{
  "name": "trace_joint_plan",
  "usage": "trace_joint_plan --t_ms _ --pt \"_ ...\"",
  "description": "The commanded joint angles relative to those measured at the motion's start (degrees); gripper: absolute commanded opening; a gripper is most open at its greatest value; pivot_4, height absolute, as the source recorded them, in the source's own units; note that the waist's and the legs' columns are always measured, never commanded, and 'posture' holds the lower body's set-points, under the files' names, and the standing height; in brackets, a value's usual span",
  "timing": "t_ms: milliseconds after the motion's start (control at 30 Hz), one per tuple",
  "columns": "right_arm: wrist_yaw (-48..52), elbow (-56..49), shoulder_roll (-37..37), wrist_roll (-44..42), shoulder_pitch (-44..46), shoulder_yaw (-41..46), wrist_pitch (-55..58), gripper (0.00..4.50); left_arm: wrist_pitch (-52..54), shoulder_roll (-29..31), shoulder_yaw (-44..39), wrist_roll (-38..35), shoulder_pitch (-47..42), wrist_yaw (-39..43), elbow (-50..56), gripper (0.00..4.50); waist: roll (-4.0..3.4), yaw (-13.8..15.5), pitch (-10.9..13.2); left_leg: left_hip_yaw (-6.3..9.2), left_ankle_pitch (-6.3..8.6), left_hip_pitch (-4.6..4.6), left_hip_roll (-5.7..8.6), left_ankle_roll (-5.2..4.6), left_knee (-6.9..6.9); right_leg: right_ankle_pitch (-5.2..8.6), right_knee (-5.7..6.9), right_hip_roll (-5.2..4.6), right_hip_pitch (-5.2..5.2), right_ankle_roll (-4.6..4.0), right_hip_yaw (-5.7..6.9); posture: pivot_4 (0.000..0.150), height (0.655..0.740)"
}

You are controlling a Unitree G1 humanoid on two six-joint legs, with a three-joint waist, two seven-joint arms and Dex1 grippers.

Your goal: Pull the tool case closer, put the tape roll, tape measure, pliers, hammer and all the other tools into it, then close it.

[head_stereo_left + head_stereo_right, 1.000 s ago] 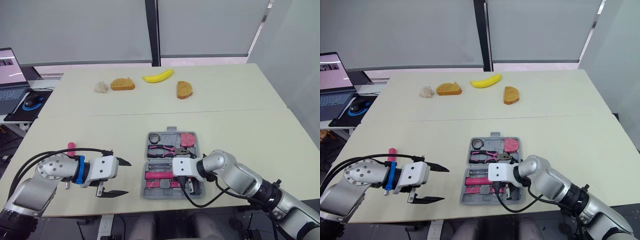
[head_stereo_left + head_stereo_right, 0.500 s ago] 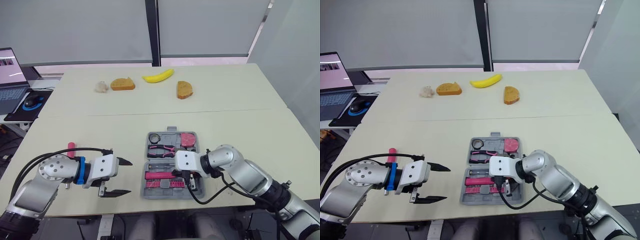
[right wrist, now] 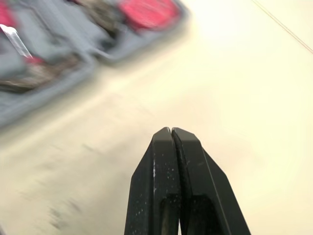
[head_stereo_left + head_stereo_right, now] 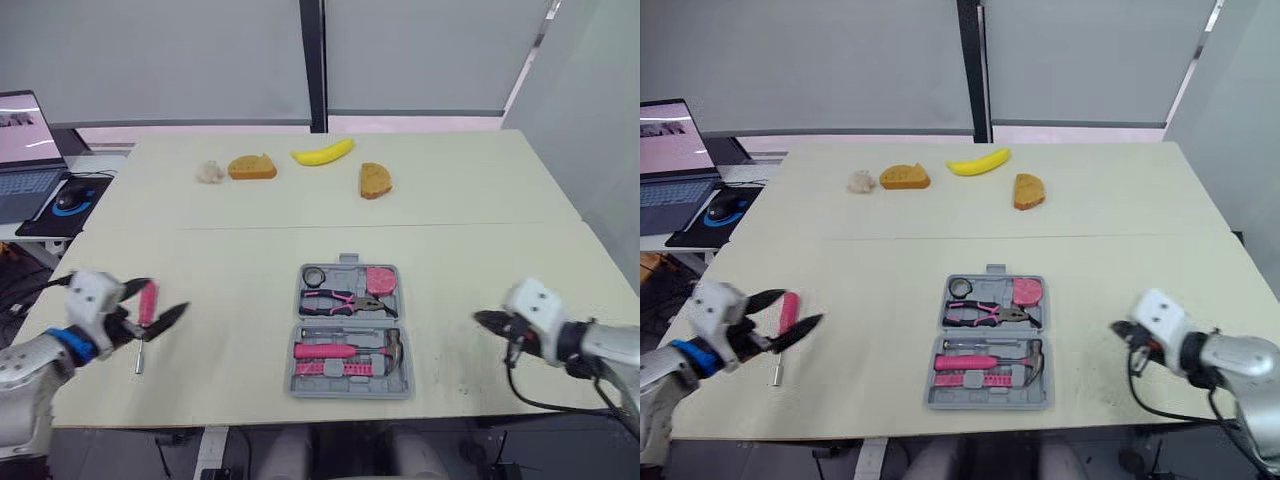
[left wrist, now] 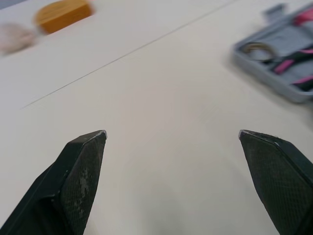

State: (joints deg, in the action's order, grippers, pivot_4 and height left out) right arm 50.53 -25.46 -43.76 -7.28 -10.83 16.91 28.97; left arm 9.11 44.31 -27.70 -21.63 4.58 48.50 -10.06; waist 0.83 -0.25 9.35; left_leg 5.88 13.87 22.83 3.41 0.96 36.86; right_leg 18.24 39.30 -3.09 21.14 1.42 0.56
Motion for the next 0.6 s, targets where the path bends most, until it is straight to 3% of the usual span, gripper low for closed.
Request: trace_joint_plan --t_ms 33,133,233,433,600 --pt "-2.81 1.22 1.8 1.0 -6.3 6.59 -9.18 0.01 -2.3 -0.46 -6.85 -0.01 -0.8 -6.88 -7.51 4.5 0.02 0.04 -0.01 -0.01 0.0 -0.03 0.0 0.0 0.0 0.0 0.02 -0.01 -0.01 0.0 -0.01 0.15 0.7361" --pt "-4.66 3.74 5.1 -0.71 -10.41 10.4 -12.94 0.01 -1.77 -0.78 -11.19 -1.15 -1.0 -11.72 -12.79 4.5 0.11 0.02 -0.07 0.03 0.0 -0.04 -0.05 0.0 -0.01 0.0 0.07 0.01 0.0 0.0 0.02 0.15 0.7361" --pt "-5.89 6.21 7.6 -0.97 -12.95 11.54 -17.61 0.56 0.03 -1.54 -13.56 -2.34 -0.16 -14.42 -15.05 4.5 0.13 0.1 -0.09 0.01 0.0 -0.04 -0.03 0.01 0.01 0.0 0.06 -0.02 0.0 0.0 -0.01 0.15 0.7361" --pt "-5.9 7.05 9.8 -3.51 -15.64 11.56 -20.26 1.85 4.13 -3.59 -16.58 -5.12 5.33 -15.66 -13.88 4.5 0.16 0.09 -0.14 -0.01 0.01 -0.05 -0.04 0.02 0.0 0.0 0.02 -0.05 0.01 -0.01 -0.05 0.15 0.7361" --pt "-3.05 6.61 7.17 -4.52 -15.25 9.93 -21.55 3.15 5.61 -4.66 -15.54 -6.28 10.67 -13.04 -10.5 4.5 0.19 0.17 -0.2 0.01 0.01 -0.05 -0.06 0.02 0.0 0.01 -0.09 -0.07 0.03 -0.03 -0.04 0.15 0.7361"
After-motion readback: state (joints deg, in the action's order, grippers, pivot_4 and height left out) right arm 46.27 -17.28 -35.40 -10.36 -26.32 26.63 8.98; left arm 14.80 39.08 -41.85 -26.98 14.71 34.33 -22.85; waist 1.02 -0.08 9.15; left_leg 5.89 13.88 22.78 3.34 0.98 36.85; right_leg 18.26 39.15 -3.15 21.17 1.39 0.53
